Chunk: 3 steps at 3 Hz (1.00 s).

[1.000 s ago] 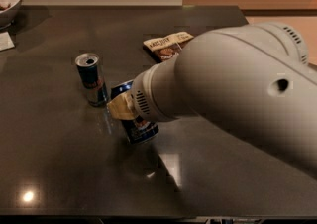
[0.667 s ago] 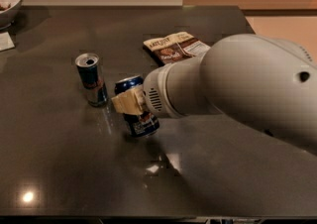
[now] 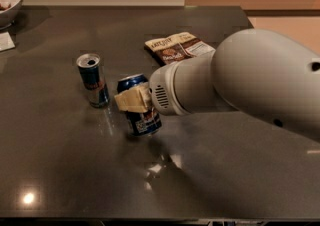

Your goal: Place pepsi can upright

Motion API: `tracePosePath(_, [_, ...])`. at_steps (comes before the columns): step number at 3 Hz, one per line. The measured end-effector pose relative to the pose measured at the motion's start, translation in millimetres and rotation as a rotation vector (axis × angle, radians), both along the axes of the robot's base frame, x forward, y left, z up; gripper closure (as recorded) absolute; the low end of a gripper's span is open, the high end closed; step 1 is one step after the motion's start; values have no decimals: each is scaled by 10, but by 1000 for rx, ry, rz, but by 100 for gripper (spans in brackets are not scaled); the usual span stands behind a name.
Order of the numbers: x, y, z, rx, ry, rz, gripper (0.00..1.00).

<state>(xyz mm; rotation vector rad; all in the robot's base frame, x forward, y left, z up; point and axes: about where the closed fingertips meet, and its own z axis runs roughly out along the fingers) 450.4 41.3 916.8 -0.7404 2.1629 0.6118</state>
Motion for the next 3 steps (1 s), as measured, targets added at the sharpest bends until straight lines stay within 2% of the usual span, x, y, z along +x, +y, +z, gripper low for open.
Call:
tracePosePath(1, [25,49,-32,23,-20,34,100])
tracePosePath(2, [97,78,-104,81,-70,73,100])
tracePosePath(3, [145,39,-127,144,-143,103,100])
